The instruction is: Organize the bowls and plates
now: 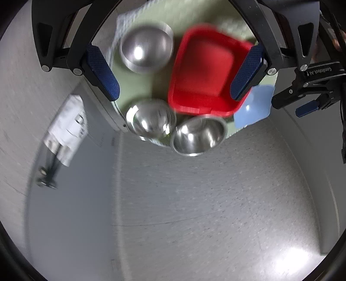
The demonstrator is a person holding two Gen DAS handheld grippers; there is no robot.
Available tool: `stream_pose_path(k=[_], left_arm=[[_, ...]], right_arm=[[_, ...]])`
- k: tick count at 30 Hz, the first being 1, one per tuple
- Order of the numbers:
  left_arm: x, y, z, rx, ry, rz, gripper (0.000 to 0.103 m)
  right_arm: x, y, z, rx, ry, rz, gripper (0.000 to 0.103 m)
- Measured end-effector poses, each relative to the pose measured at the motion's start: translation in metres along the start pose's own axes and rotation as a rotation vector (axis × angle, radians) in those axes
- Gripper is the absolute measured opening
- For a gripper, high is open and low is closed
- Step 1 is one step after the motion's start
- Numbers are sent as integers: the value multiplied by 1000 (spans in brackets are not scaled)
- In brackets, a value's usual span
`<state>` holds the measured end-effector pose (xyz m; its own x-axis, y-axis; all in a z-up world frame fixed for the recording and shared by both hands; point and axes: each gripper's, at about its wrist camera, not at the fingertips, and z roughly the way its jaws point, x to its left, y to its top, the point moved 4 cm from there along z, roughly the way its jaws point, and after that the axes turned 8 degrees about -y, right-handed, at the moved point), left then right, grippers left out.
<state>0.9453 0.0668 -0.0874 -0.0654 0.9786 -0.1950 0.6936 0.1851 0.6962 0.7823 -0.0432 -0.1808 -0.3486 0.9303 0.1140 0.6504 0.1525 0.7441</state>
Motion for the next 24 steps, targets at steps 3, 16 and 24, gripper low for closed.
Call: stream_pose_path(k=[3,16,24], left_arm=[[9,45,64,67,44,-71,102],[77,135,327,339,160,-204,89],[105,146,420,426,99,-241,37]], right_arm=[[-2,35,56,46,42,-39,103],[11,82,297,334,134,-118,98],[17,67,362,453,179,-141,53]])
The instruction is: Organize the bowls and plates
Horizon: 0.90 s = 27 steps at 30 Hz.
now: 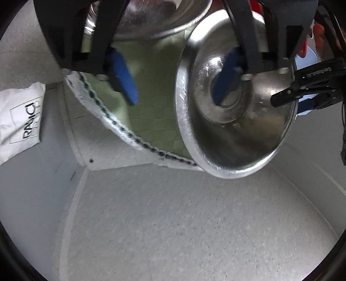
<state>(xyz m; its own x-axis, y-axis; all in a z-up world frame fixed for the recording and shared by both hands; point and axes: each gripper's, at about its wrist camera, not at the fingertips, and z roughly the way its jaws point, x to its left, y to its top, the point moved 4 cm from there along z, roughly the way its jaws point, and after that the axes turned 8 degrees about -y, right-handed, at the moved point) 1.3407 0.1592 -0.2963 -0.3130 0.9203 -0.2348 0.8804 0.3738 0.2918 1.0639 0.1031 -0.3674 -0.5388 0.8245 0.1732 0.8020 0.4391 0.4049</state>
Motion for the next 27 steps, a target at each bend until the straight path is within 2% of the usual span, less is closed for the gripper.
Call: stream_pose_path(k=[1,3,7,8,16,17,19,22,27], left_arm=[[2,5,7,7,3,-1,36],[10,15,14,-15,20,8,27],[18,26,18,-51,-25,-23,21],[22,20,14,-63,-33,-21,20],[43,4,-51,-222,-120,59,20],[43,-12,-64,-235,-131,80,20],[54,-23,-70,-246,-133,108,20],[76,-58,-72,-246,-130,153,20],[119,-112,-56,-195,-113,203,20]], right_arm=[[0,0,3,10,12,-3,48],[2,1,9,20,51,-4,21],[8,0,-4,-9,70,11,20],[9,1,-10,-21,81,19,20],[28,-13,-126,-223,74,40,20],[33,-18,-139,-244,75,43,20],[44,-36,-169,-277,62,53,20],[60,-69,-189,-280,67,63,23],[82,-128,-185,-236,60,87,24]])
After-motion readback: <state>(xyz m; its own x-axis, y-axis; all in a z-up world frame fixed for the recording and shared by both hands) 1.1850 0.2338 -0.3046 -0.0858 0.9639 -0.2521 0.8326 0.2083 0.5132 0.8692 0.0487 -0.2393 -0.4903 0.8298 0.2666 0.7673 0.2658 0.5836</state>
